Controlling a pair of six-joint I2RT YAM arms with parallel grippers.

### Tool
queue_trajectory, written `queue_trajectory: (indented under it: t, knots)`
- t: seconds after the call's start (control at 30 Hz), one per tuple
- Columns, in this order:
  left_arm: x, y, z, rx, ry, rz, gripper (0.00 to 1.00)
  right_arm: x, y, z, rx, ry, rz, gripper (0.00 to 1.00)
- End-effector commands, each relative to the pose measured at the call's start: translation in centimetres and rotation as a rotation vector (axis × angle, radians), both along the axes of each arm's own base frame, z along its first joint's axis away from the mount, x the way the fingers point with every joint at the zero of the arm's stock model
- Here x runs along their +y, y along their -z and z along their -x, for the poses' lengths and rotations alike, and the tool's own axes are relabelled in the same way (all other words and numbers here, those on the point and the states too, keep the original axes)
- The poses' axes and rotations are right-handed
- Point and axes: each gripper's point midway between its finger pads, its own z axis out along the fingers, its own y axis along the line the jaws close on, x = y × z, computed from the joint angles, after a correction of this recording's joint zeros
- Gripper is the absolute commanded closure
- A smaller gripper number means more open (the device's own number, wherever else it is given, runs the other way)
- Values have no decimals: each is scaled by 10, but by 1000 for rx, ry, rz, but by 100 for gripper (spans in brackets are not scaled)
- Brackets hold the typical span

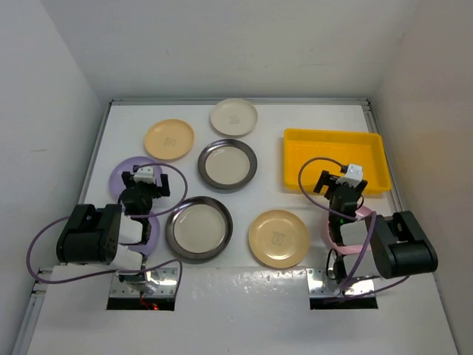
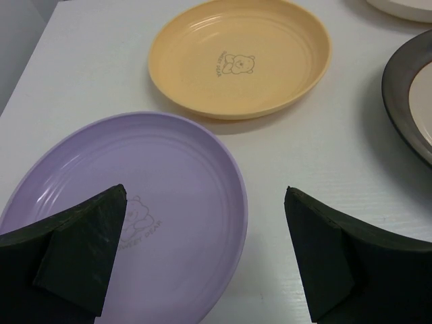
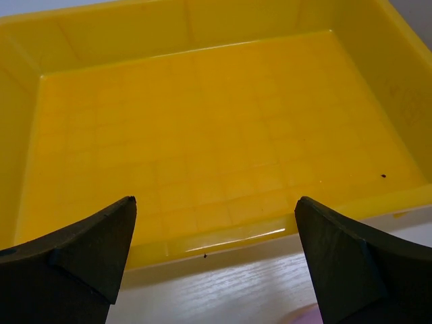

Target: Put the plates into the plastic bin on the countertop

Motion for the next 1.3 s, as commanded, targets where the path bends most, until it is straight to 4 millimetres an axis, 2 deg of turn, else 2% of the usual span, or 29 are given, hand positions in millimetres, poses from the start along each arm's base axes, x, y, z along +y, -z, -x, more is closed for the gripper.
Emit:
queue_trajectory:
  t: [0.0,0.03,0.07,0.1,0.13,0.17,0.2,0.23,0.27,0.3,0.33,0.37,0.4,0.43,0.47,0.5,0.53,0.57,0.63,0.67,0.73,0.77,0.8,0.87,0.93,1.03,1.13,1.23,1.27]
  knots:
    - [-5,-25,-4,-97,12,14,0,8,-11,-4,17,-48,46,1]
    - [-5,-25,-4,-97,12,14,0,18,-29,-12,-5,-78,58,1]
    - [-7,-29,-7,-106,28,15,0,16,-8,-1,147,-81,93,1]
    - [-12,-26,-9,-68,64,-11,0,27,-58,-31,58,-107,129,1]
    - [-22,-48,-27,-73,132,-17,0,28,-66,-33,101,-132,210,1]
    - [-27,-63,-38,-47,165,-22,0,25,-86,-38,111,-137,324,1]
    - [-28,-44,-38,126,231,-145,0,38,-132,-57,96,-166,383,1]
    - [-34,-120,-72,19,282,-218,0,50,-146,-62,107,-202,450,1]
    - [-27,-143,-83,36,254,-232,0,40,-156,-65,185,-177,631,1]
    - [-19,-167,-94,46,201,-219,0,56,-179,-69,212,-211,679,1]
    - [-11,-161,-92,177,177,-225,0,63,-216,-82,187,-188,691,1]
    - [-3,-211,-117,149,140,-254,0,69,-206,-76,350,-189,639,1]
    - [-1,-217,-122,205,141,-265,0,82,-210,-75,383,-250,568,1]
    - [-1,-189,-104,410,169,-247,0,147,-200,-71,379,-613,324,4]
    - [-9,-226,-108,390,240,-230,0,162,-224,-66,383,-713,202,34]
    - [-3,-198,-109,516,287,-168,0,183,-221,-59,394,-784,63,46]
    - [-9,-172,-75,698,383,-94,5,215,-227,-45,373,-953,-85,56]
    - [-10,-179,-68,705,469,27,16,226,-211,-44,379,-944,-212,61]
    - [0,-148,-55,839,474,177,43,247,-205,-45,367,-926,-331,44]
    - [8,-123,-40,931,440,254,55,253,-179,-37,435,-913,-341,37]
    - [51,-98,-25,957,307,346,51,259,-152,-29,505,-855,-340,21]
    - [71,-103,-31,867,230,334,43,266,-140,-21,537,-867,-347,16]
    - [97,-76,-11,903,129,351,41,271,-135,-17,549,-877,-352,14]
    - [125,-67,-7,862,42,261,35,270,-121,-7,576,-868,-363,14]
    - [148,-44,11,916,-74,227,35,270,-110,-1,591,-856,-386,14]
    - [159,-22,7,915,-98,300,34,271,-99,6,606,-862,-394,15]
    - [164,-16,-12,882,-122,359,34,272,-92,11,639,-854,-392,15]
    - [184,5,-25,893,-220,376,34,272,-87,16,657,-844,-396,15]
    - [189,21,-25,931,-236,380,34,271,-86,15,654,-834,-397,17]
